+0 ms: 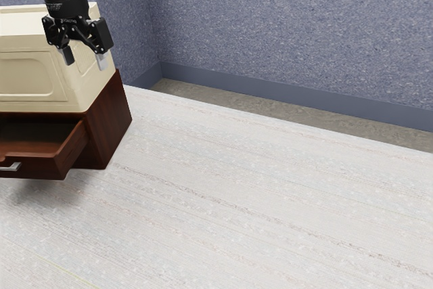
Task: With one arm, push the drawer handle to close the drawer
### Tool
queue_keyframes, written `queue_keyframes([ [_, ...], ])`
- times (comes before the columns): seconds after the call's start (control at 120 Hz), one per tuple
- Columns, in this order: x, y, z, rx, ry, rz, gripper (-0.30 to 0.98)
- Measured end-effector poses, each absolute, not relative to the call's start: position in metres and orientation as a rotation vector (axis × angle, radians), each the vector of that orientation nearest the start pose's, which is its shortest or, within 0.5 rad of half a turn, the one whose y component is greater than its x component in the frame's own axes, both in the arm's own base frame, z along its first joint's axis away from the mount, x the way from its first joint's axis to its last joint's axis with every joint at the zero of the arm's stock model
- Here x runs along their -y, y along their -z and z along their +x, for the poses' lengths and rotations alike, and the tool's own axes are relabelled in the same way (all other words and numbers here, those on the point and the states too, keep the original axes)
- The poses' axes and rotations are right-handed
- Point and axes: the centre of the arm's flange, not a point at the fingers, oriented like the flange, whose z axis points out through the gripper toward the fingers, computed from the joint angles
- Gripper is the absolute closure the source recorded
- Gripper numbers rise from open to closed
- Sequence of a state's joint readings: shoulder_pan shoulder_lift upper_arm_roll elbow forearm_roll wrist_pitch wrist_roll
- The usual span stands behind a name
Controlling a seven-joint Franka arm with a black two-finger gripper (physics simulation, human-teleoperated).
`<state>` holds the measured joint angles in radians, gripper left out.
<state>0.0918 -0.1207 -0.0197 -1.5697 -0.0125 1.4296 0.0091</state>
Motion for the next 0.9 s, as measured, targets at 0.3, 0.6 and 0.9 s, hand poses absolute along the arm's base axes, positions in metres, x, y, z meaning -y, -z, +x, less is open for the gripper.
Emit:
queue_keyframes([
  [0.3, -0.033, -0.762, 0.475, 0.115, 0.182, -3.137, 0.00],
  [0.6, -0.045, -0.754, 0.227, 0.670, 0.058, -2.920, 0.00],
  [0.9, -0.081, -0.536, 0.198, 1.057, -0.196, -2.860, 0.27],
])
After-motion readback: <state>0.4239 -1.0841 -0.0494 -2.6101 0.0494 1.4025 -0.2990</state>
